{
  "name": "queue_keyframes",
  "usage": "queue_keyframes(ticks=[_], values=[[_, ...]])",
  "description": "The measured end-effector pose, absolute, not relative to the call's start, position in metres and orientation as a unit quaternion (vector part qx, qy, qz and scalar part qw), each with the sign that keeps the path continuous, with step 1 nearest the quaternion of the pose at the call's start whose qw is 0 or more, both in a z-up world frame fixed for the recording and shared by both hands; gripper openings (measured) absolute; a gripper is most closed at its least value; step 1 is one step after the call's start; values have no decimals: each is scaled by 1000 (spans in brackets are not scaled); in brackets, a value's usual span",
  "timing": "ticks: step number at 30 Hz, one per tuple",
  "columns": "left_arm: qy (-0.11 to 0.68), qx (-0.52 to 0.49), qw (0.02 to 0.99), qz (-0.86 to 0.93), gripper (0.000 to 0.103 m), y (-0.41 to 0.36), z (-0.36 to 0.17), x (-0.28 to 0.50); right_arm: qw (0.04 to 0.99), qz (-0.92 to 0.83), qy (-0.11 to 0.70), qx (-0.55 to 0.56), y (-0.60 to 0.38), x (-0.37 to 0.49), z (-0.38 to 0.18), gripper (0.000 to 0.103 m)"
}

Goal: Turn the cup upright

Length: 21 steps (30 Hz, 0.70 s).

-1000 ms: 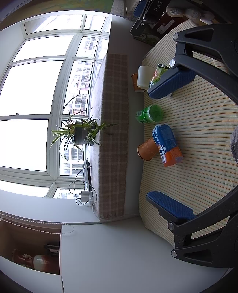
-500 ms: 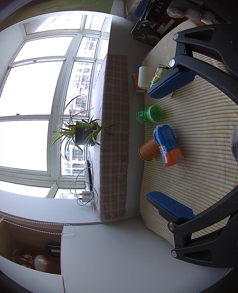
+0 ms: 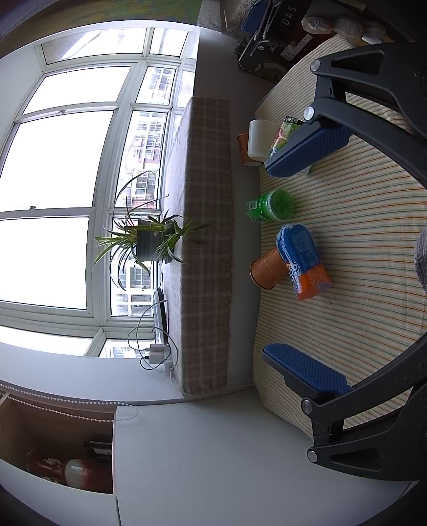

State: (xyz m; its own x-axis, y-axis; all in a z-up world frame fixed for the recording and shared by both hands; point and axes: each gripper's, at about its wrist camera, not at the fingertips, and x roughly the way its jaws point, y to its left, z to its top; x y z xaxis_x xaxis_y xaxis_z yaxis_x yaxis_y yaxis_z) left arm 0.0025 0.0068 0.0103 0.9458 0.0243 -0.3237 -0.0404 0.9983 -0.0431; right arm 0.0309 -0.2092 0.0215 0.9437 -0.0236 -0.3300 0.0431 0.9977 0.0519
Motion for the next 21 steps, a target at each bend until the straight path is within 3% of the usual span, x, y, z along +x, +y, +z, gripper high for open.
queue_keyframes(ticks=[21], values=[[164,-23,986,15,103,4,10,2,984,-14,176,29,-210,35,15,103]])
